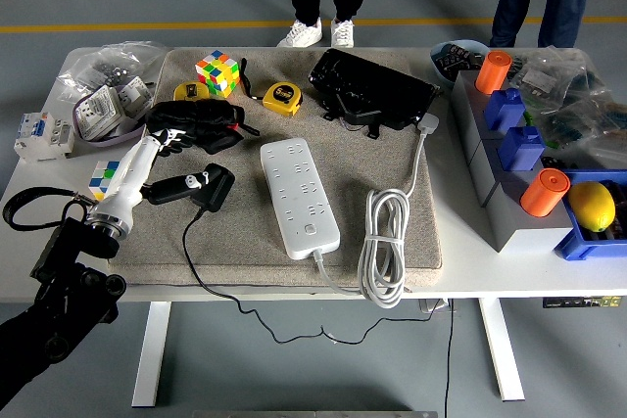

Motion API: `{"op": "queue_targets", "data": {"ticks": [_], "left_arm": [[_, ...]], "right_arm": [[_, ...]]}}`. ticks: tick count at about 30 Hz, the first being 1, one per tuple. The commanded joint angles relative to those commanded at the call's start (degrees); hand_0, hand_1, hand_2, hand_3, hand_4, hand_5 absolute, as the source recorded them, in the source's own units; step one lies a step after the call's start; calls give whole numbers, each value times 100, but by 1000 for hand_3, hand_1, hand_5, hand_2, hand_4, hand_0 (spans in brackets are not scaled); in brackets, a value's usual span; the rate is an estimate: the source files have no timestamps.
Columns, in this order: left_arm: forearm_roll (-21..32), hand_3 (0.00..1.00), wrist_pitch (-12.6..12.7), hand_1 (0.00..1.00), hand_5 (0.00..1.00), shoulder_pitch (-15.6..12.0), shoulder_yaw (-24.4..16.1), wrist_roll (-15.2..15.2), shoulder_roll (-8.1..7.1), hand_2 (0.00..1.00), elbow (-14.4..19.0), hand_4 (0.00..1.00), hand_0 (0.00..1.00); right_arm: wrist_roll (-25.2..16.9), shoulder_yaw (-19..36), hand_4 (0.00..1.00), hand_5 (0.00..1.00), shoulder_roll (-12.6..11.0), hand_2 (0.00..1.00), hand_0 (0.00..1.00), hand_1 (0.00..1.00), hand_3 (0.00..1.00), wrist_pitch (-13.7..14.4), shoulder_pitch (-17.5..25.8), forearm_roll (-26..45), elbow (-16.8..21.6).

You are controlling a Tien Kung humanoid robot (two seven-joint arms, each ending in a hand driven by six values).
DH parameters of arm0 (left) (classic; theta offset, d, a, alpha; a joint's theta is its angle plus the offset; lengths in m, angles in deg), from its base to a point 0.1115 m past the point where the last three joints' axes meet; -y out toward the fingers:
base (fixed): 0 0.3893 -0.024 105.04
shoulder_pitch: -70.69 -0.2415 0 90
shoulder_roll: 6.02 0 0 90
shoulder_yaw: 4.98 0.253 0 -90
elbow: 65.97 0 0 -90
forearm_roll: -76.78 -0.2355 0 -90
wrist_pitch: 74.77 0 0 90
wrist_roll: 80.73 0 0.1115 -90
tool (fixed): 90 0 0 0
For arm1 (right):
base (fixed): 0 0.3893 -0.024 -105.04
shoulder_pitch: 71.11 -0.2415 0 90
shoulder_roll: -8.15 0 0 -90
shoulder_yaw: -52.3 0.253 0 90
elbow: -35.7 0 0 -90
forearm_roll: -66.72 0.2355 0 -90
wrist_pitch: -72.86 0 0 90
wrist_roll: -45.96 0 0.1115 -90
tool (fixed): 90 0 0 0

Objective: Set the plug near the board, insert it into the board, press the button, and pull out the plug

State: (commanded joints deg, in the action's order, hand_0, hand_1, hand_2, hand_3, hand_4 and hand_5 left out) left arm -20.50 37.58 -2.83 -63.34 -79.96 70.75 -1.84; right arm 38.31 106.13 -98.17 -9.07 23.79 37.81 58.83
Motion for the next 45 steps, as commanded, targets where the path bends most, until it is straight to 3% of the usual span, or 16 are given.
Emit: {"op": "queue_targets", "data": {"ticks": [20,21,26,27,32,33,38,39,44,45], "left_arm": [[-786,736,236,684,518,186,373,-410,258,707,-528,998,679],[-796,731,247,629,517,200,407,-419,265,662,-548,998,587],[-810,731,296,629,517,257,493,-472,311,662,-650,998,587],[-798,729,307,605,513,267,504,-471,319,641,-671,998,541],[-787,729,385,605,513,320,556,-477,379,641,-816,998,541],[-786,713,400,555,511,327,564,-479,386,597,-834,998,483],[-782,713,470,555,511,357,573,-523,426,597,-881,998,483],[-772,682,486,478,476,364,574,-522,432,527,-888,998,399],[-821,682,556,478,476,407,582,-544,461,527,-935,998,399],[-833,595,569,400,346,412,586,-548,464,479,-942,973,330]], "right_arm": [[-24,-45,732,267,-24,575,607,620,542,7,-23,9,4],[-25,-44,732,265,-24,574,604,619,542,8,-24,11,3],[-30,-46,732,265,-28,574,604,619,542,11,-19,13,7],[-30,-49,732,263,-29,574,607,619,542,11,-18,15,6],[-32,-67,732,263,-30,574,607,619,542,11,-16,13,10],[-31,-68,732,264,-31,574,606,619,541,10,-16,12,12],[-34,-60,732,264,-30,574,606,619,541,15,-17,-8,21],[-35,-56,732,265,-28,573,606,618,540,18,-17,-14,19],[-39,-34,732,265,-26,573,606,618,540,22,-18,-38,24],[-39,-31,729,266,-27,574,605,618,539,21,-18,-40,25]]}}
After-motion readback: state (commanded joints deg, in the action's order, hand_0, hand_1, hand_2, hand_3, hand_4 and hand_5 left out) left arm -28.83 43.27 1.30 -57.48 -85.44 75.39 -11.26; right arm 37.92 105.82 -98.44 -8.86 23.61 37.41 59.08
